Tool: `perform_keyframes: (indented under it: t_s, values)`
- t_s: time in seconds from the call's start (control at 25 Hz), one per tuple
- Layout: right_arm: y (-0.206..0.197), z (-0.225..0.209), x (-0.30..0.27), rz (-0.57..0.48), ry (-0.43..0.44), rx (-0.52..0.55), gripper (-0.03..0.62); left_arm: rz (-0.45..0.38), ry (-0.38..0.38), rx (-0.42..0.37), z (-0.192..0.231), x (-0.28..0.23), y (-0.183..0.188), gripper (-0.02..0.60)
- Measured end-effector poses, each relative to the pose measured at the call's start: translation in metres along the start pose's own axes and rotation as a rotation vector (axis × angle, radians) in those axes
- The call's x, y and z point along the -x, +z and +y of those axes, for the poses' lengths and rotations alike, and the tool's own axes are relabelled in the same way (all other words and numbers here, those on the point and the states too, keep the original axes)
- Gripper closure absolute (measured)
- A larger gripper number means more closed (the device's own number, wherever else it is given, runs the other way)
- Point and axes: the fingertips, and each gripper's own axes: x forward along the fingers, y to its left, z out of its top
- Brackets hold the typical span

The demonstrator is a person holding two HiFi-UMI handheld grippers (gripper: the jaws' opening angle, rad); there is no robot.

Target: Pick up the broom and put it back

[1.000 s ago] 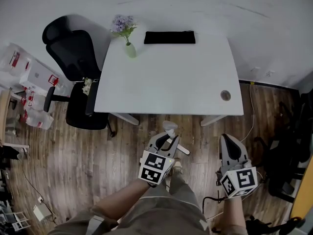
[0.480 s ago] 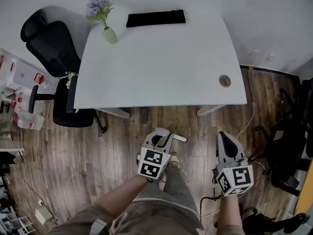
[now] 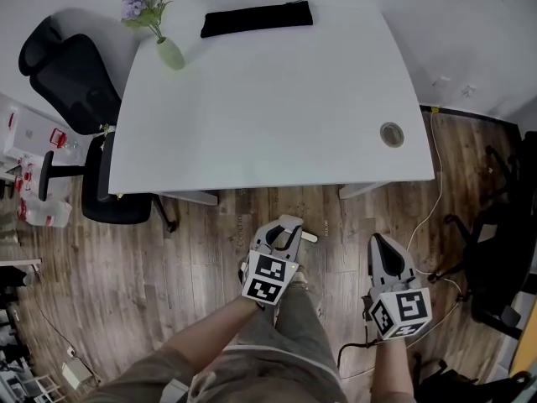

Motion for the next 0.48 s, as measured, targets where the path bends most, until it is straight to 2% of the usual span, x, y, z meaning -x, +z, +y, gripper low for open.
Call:
perform_keyframes:
  t_s: [0.32, 0.48]
  values:
    - [0.008, -0.002, -0.010, 0.022, -0.001, 0.037, 0.563, -0.016, -0.023, -0.026, 0.021, -0.043, 0.032, 0.485]
    - [0.010, -0.006, -0.012, 0.030, -0.001, 0.052, 0.563, -0.018, 0.007, -0.034, 0.032, -0.053, 0.039, 0.480]
